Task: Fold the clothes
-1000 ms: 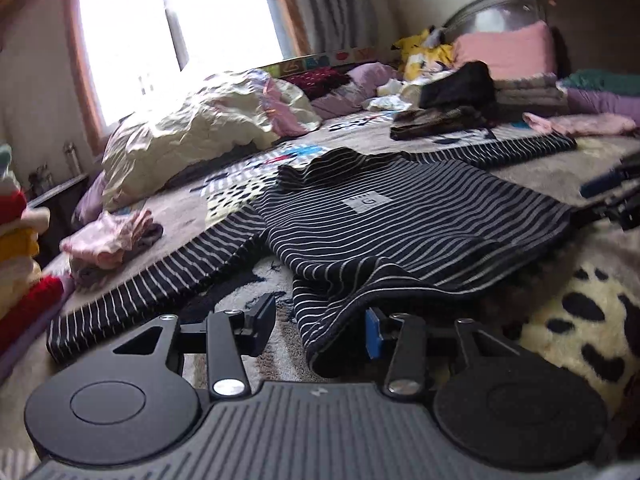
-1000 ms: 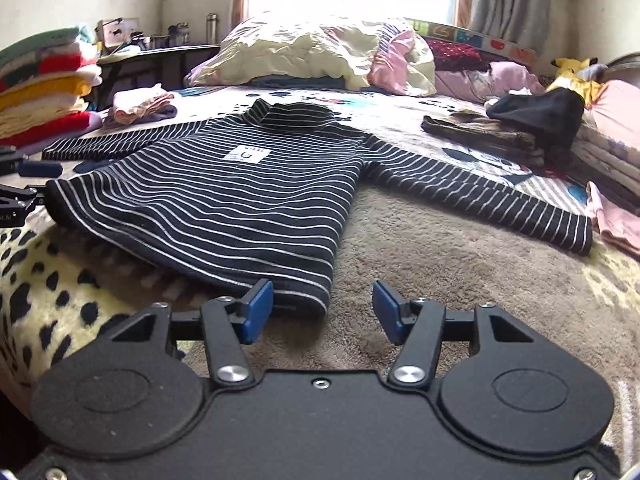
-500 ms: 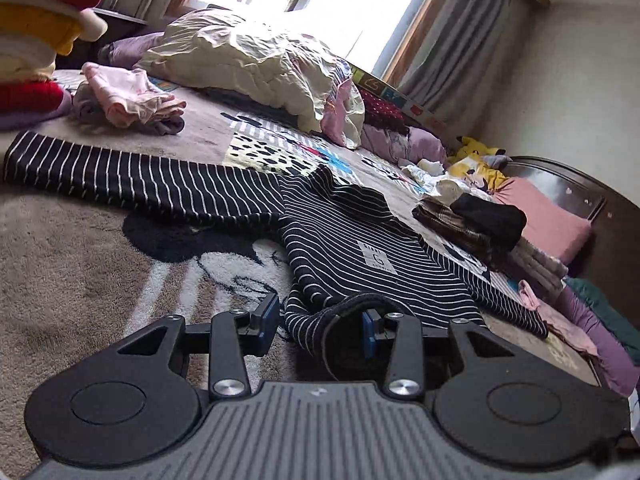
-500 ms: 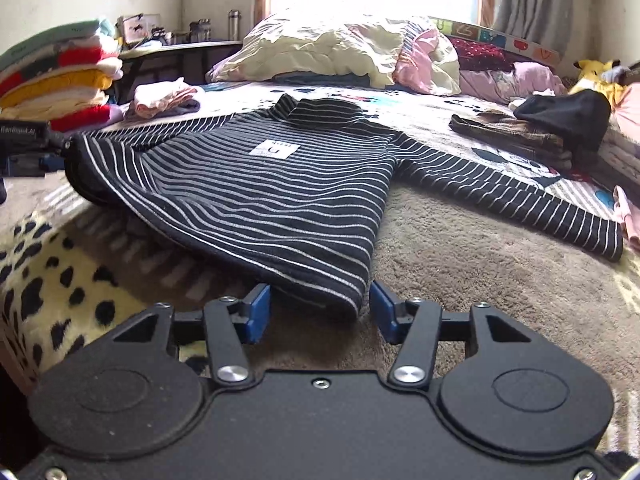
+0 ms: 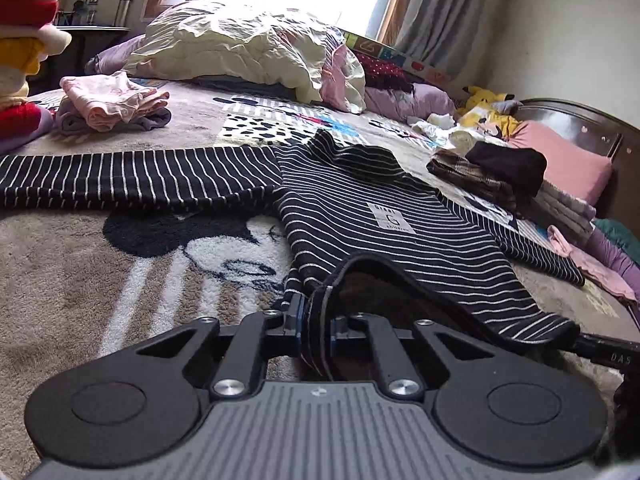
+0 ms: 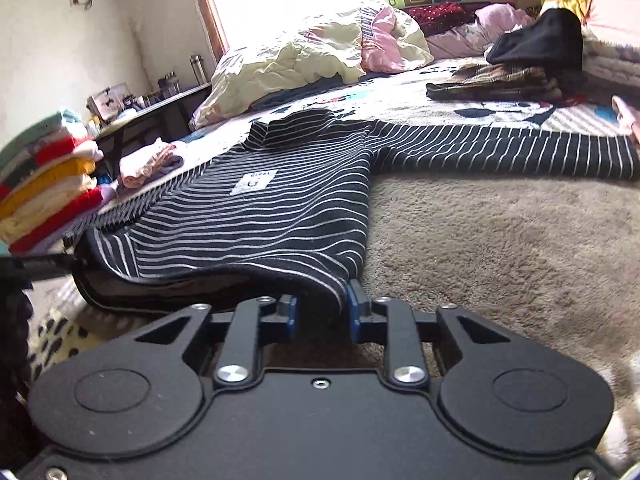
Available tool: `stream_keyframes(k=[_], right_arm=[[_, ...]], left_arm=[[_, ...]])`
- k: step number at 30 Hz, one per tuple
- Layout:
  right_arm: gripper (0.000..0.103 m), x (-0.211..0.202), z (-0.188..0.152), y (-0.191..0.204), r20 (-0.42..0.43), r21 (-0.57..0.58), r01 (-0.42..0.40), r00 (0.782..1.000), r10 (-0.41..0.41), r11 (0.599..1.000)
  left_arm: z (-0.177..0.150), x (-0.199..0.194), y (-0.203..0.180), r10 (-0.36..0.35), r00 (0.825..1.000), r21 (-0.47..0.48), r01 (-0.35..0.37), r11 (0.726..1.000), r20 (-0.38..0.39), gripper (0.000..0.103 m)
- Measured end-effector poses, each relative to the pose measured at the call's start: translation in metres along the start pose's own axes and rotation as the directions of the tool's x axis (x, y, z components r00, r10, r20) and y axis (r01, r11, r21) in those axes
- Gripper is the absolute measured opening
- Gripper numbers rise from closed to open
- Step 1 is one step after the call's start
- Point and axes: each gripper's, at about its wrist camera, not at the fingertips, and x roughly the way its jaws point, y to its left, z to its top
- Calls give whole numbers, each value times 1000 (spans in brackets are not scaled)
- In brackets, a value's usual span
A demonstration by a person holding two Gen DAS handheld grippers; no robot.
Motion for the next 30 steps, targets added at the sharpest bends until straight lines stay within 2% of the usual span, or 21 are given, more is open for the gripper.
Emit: stream_keyframes(k=[3, 6, 7, 9, 10, 12, 14, 15, 17, 19, 21, 23, 25, 28, 30], right_arm=[[17, -5, 3, -13, 21, 121, -89, 996, 87, 989], [15, -22, 10, -29, 42, 266, -177, 984, 172, 948], [14, -30, 17, -32, 29, 276, -194, 981, 194, 941], [13, -39, 33, -41, -27, 307, -269, 956, 291, 913], [13, -45, 39, -46, -32, 307, -258, 959, 281, 916], [13, -50, 50, -58, -84, 288, -179, 974, 211, 941], [13, -43, 51, -67, -164, 281, -128, 970, 179, 951], [16, -41, 49, -62, -193, 224, -86, 972, 130, 971], [16, -39, 42, -45, -234, 130, -58, 968, 87, 990], [29, -42, 31, -30, -215, 73, -35, 975, 50, 997], [47, -40, 19, -8, -189, -68, -1, 982, -12, 998], [47, -35, 8, 16, -174, -231, 31, 982, -73, 972], [46, -32, 4, 28, -146, -301, 57, 984, -105, 952], [42, -23, 0, 33, -127, -356, 78, 983, -131, 931], [34, -21, 1, 35, -93, -366, 87, 987, -129, 926]], left_arm=[[4, -4, 0, 1, 1000, -28, -1, 1000, -1, 7], [12, -19, 1, -10, 1000, -58, 10, 998, -1, 6], [15, -24, 1, -14, 1000, -69, 13, 998, -1, 6], [23, -34, 1, -26, 1000, -89, 26, 996, 1, 6], [26, -39, 3, -36, 999, -101, 36, 994, -2, 6], [19, -32, 7, 6, 999, -77, -10, 997, -49, 6], [12, -24, 11, 56, 994, -46, -60, 997, -98, 9], [8, -20, 13, 81, 989, -29, -85, 996, -122, 9], [2, -22, 5, 102, 990, 57, -97, 994, -100, 12], [-3, -25, -3, 119, 990, 147, -107, 983, -71, 13], [-8, -28, -12, 132, 990, 236, -119, 965, -41, 17], [-14, -27, -17, 161, 986, 300, -144, 943, -32, 21], [-15, -22, -18, 175, 984, 315, -156, 936, -31, 21], [-14, -24, -18, 163, 987, 305, -153, 940, -6, 21], [-10, -27, -13, 129, 992, 251, -127, 960, 9, 21]])
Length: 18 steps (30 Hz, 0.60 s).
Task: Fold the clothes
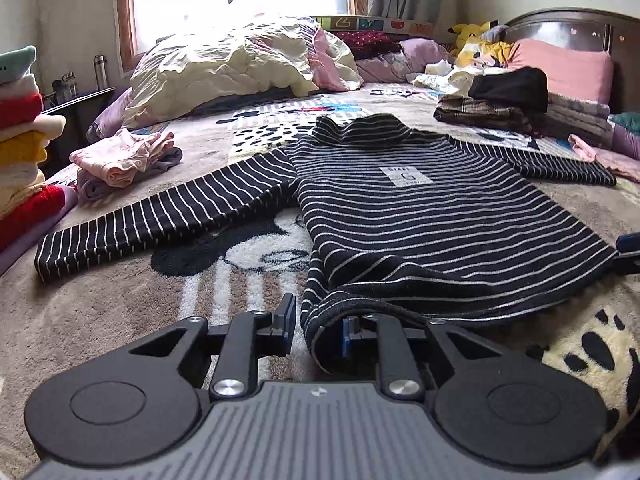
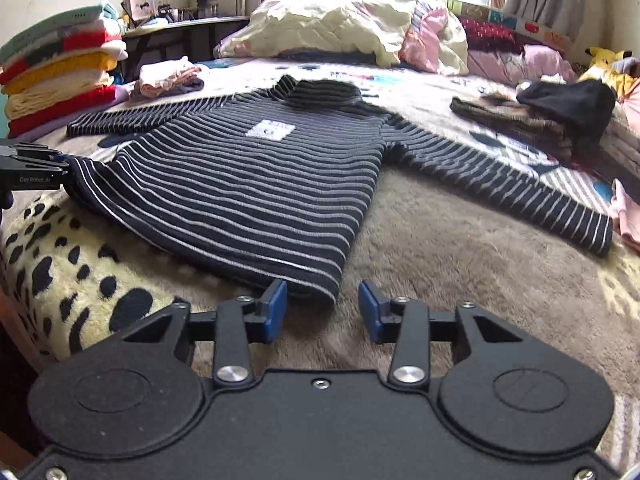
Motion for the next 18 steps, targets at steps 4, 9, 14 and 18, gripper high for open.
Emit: stream_keyframes(k=[4, 9, 14, 18], right_arm=[[30, -4, 4, -15, 88, 77, 17, 996, -24, 997], [30, 4, 3, -7, 45, 27, 13, 999, -14, 1000], [30, 13, -1, 9, 15, -73, 50, 999, -49, 996], [3, 5, 6, -19, 46, 115, 18, 999, -24, 993]], left_arm=[[3, 0, 21, -85, 996, -187, 88, 978, 20, 21], [6, 9, 21, -91, 996, -210, 91, 973, 10, 21], [7, 11, 13, -91, 996, -152, 88, 984, -8, 21], [4, 8, 2, -31, 999, -40, 30, 999, -18, 7]])
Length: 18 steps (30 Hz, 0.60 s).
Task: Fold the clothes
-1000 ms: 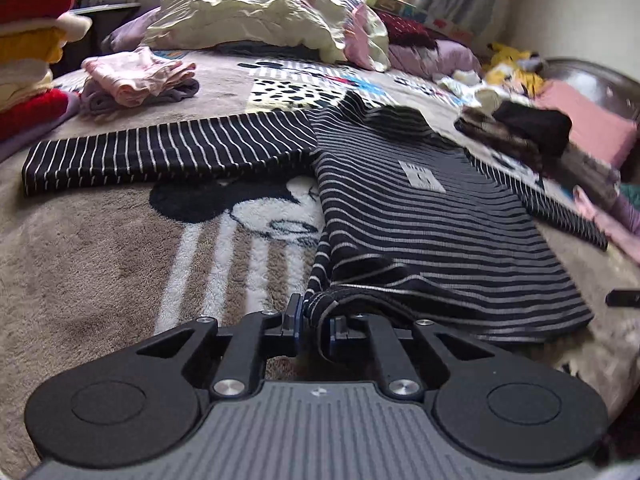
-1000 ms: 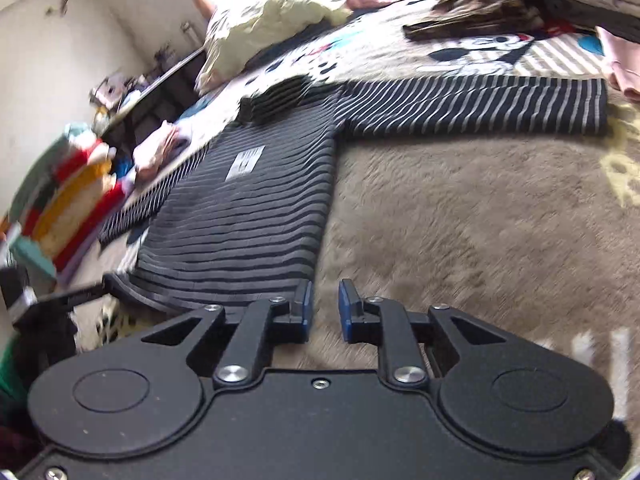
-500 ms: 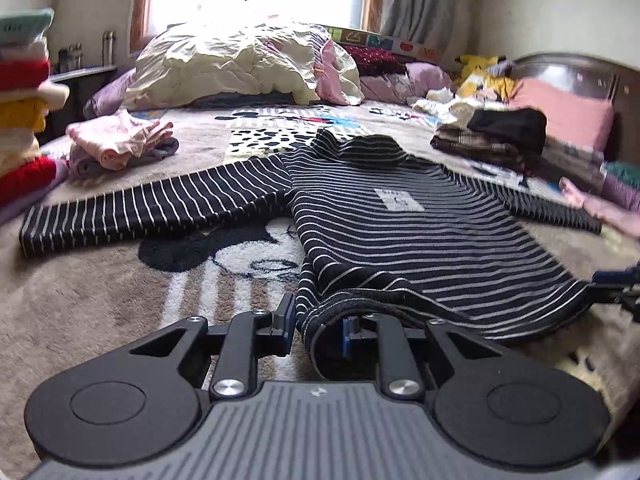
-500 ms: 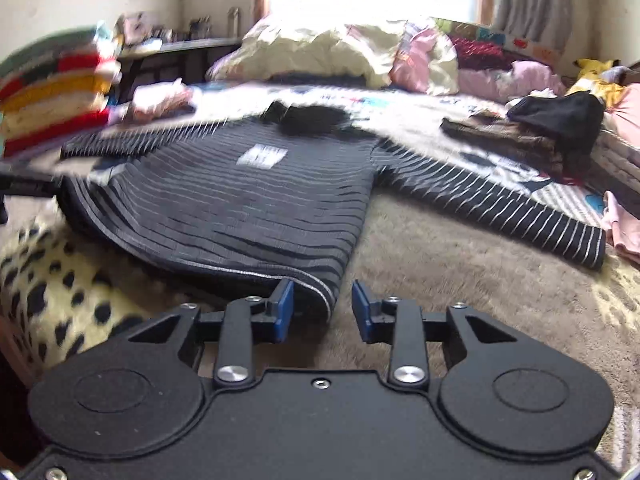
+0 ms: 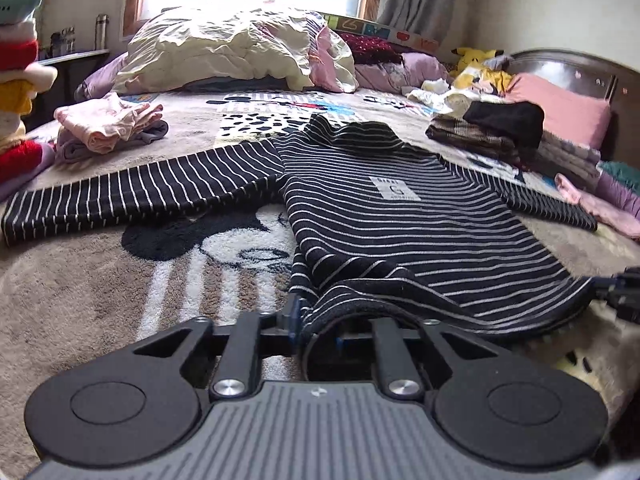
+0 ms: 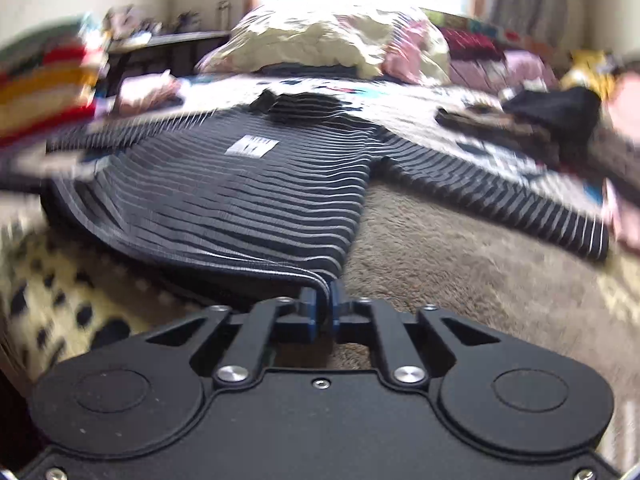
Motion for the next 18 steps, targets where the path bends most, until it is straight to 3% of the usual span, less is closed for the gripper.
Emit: stream_keyframes(k=[2, 4, 8, 12, 16, 18], right_arm=[[2, -20, 14, -13, 31, 71, -19, 999, 17, 997], [2, -23, 22, -10, -16, -33, 22, 1000, -22, 999], [2, -4, 18, -6, -150, -162, -10, 989, -14, 987], [2, -5, 13, 5, -177, -259, -32, 984, -15, 965], [2, -8, 12, 10, -210, -345, -56, 978, -19, 937], [2, -9, 9, 13, -220, -400, -49, 975, -44, 915]], left_arm=[[7, -14, 1, -14, 1000, 9, 13, 1000, 28, 7], [5, -12, -1, -13, 1000, 30, 13, 999, 5, 7], [0, -6, -5, -4, 999, 68, 7, 998, -39, 7], [2, -10, -5, 7, 999, 69, -5, 998, -39, 7], [6, -16, 14, -56, 997, -57, 53, 997, -60, 6], [4, -15, 18, -49, 995, -75, 42, 996, -88, 6]])
